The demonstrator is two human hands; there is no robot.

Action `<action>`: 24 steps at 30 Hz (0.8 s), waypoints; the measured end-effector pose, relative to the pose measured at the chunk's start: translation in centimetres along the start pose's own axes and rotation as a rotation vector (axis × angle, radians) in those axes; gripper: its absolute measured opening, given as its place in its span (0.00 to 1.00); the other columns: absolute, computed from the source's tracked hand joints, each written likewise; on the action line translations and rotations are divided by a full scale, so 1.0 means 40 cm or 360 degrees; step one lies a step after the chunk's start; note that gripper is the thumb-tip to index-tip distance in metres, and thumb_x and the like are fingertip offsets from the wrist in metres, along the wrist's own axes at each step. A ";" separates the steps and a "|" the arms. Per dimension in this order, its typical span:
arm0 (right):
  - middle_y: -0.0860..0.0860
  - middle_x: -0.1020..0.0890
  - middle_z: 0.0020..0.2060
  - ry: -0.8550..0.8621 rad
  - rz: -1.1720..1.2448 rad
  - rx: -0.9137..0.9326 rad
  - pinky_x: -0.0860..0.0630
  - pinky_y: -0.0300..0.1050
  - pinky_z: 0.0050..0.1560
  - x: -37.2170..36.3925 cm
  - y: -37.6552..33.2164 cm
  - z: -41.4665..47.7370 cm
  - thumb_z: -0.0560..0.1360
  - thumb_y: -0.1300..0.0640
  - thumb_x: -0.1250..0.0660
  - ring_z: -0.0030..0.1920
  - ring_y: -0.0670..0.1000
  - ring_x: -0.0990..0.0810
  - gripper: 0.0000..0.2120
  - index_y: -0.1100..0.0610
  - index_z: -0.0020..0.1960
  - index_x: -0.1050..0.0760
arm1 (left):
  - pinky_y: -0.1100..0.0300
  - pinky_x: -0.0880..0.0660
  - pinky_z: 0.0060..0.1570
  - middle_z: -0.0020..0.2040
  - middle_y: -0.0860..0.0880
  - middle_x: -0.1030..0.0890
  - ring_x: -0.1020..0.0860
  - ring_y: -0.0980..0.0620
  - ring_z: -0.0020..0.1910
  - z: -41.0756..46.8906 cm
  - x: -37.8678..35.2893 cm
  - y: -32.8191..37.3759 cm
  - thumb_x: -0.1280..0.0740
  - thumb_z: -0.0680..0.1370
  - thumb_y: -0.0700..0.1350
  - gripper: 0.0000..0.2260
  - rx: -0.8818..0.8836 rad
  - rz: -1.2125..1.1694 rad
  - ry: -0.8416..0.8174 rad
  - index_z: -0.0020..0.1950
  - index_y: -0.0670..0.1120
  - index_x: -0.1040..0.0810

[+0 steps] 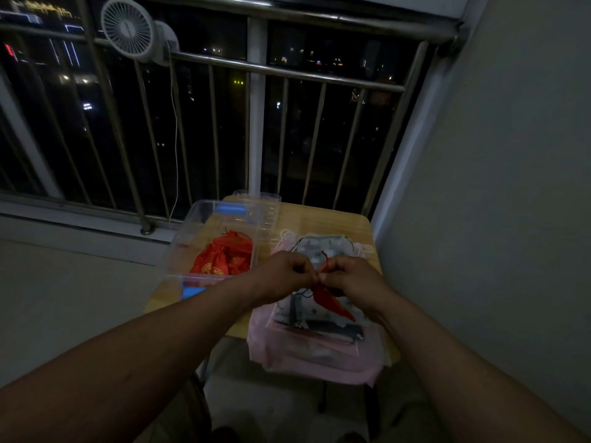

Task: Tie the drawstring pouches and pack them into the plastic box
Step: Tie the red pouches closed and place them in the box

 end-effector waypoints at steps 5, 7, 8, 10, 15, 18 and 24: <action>0.54 0.13 0.46 -0.0058 -0.0099 0.0024 0.18 0.50 0.55 0.002 0.009 0.003 0.79 0.62 0.30 0.48 0.54 0.15 0.05 0.54 0.50 0.16 | 0.60 0.21 0.44 0.47 0.45 0.15 0.20 0.55 0.42 0.007 -0.005 -0.014 0.31 0.81 0.44 0.07 0.0066 0.0009 -0.0044 0.52 0.43 0.15; 0.55 0.13 0.45 -0.0057 -0.0116 0.0036 0.18 0.53 0.56 0.000 0.009 0.004 0.80 0.61 0.31 0.49 0.56 0.14 0.06 0.53 0.49 0.17 | 0.57 0.19 0.47 0.50 0.41 0.14 0.19 0.51 0.43 0.013 -0.006 -0.016 0.30 0.80 0.43 0.06 0.0090 -0.0023 -0.0038 0.51 0.42 0.15; 0.55 0.13 0.45 -0.0061 -0.0124 0.0045 0.19 0.54 0.56 -0.002 0.010 0.003 0.80 0.61 0.31 0.49 0.56 0.14 0.06 0.53 0.48 0.17 | 0.58 0.19 0.47 0.51 0.40 0.15 0.19 0.50 0.44 0.014 -0.007 -0.019 0.29 0.80 0.43 0.06 0.0104 -0.0035 -0.0038 0.51 0.41 0.15; 0.54 0.13 0.45 -0.0075 -0.0120 0.0054 0.19 0.54 0.57 -0.002 0.009 0.003 0.80 0.61 0.31 0.49 0.55 0.15 0.06 0.52 0.48 0.17 | 0.60 0.19 0.46 0.51 0.41 0.15 0.19 0.50 0.45 0.014 -0.006 -0.021 0.29 0.80 0.43 0.06 0.0108 -0.0046 -0.0040 0.52 0.41 0.15; 0.55 0.13 0.47 -0.0147 -0.0037 0.0045 0.19 0.44 0.51 -0.004 0.002 -0.003 0.81 0.62 0.32 0.49 0.52 0.15 0.06 0.54 0.51 0.18 | 0.62 0.20 0.45 0.46 0.43 0.14 0.19 0.54 0.42 0.013 0.010 -0.021 0.27 0.78 0.39 0.03 0.0007 -0.0071 0.0057 0.49 0.39 0.15; 0.55 0.14 0.47 -0.0211 -0.0028 0.0040 0.21 0.37 0.44 -0.009 0.000 -0.008 0.81 0.63 0.33 0.45 0.48 0.17 0.05 0.57 0.52 0.18 | 0.57 0.19 0.53 0.45 0.46 0.13 0.16 0.51 0.47 0.011 0.013 -0.026 0.26 0.77 0.39 0.03 -0.0031 -0.0110 0.0049 0.48 0.41 0.15; 0.57 0.17 0.44 -0.0314 0.0035 0.0045 0.21 0.41 0.48 -0.017 -0.008 -0.009 0.81 0.64 0.34 0.45 0.51 0.20 0.05 0.58 0.51 0.19 | 0.51 0.19 0.59 0.49 0.46 0.14 0.16 0.49 0.53 -0.001 0.012 -0.033 0.26 0.78 0.41 0.03 -0.0098 -0.0180 -0.0024 0.51 0.44 0.17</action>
Point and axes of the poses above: each hand's wrist, its own z-axis towards the middle knuckle, its own x-axis out of the back of the hand, y = z × x, the point moved 6 cm from there along z, towards the middle knuckle
